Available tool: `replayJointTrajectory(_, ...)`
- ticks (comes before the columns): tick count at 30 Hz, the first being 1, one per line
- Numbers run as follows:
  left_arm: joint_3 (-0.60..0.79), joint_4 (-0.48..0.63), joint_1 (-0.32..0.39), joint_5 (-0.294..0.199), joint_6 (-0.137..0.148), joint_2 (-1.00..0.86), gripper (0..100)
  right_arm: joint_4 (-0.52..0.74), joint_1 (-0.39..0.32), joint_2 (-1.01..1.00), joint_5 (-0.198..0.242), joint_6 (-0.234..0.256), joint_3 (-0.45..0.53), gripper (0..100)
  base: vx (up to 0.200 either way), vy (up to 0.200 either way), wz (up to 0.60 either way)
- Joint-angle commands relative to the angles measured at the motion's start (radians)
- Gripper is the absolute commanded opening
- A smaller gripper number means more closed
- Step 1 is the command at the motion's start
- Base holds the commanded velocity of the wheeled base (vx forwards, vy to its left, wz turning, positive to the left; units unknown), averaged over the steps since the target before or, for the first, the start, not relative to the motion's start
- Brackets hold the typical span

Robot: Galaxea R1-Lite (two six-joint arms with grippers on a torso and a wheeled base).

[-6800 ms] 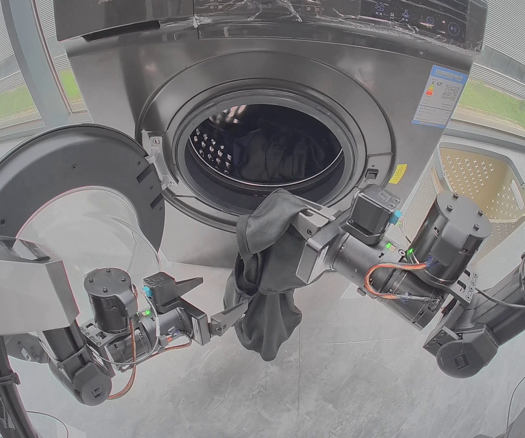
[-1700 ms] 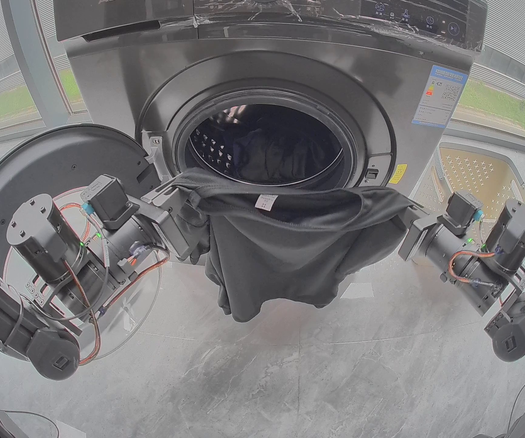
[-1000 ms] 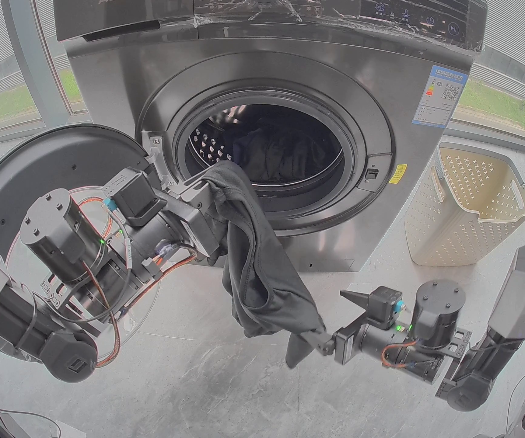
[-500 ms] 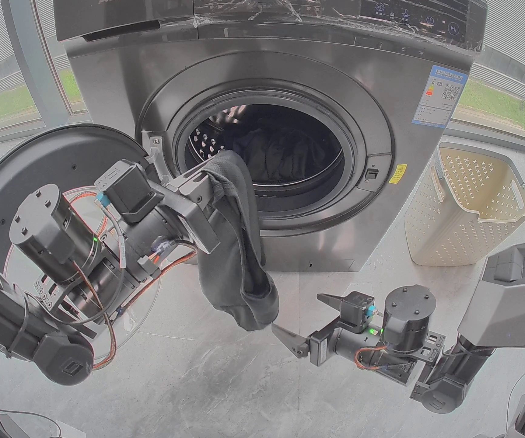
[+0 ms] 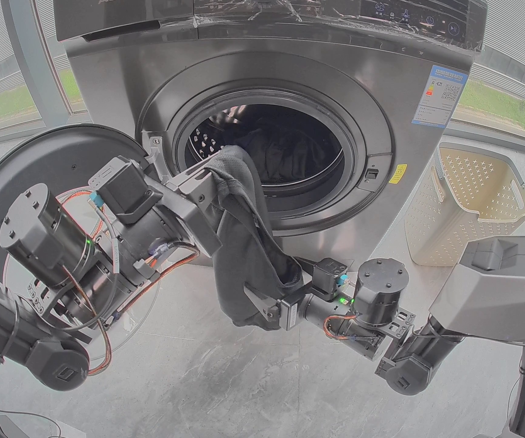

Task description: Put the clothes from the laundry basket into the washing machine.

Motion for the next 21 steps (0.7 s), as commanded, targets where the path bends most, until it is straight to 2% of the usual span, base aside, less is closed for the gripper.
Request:
replayJointTrajectory(1, 0.003, -0.001, -0.007, 0.001, 0.0, -0.022, 0, -0.001, 0.001, 0.072, 0.006, -0.004, -0.08, 100, 0.0, 0.0, 0.0)
replayJointTrajectory(8, 0.001, -0.001, -0.007, 0.01, -0.002, -0.012, 0, -0.004, 0.041, 0.089, 0.025, -0.003, -0.136, 100, 0.0, 0.0, 0.0)
replayJointTrajectory(9, 0.001, 0.001, -0.007, 0.01, -0.002, -0.01, 0, -0.015, 0.056, 0.1, 0.046, -0.001, -0.143, 100, 0.0, 0.0, 0.0)
replayJointTrajectory(12, 0.0, 0.001, -0.003, 0.01, -0.002, -0.01, 0, -0.021, 0.067, 0.108, 0.071, 0.005, -0.138, 100, 0.0, 0.0, 0.0)
replayJointTrajectory(18, -0.004, 0.001, -0.001, 0.01, -0.003, -0.01, 0, -0.013, 0.068, 0.132, 0.061, 0.003, -0.166, 100, 0.0, 0.0, 0.0)
replayJointTrajectory(21, -0.002, 0.001, -0.004, 0.01, -0.003, -0.01, 0, -0.003, 0.062, 0.18, 0.008, 0.0, -0.235, 100, 0.0, 0.0, 0.0)
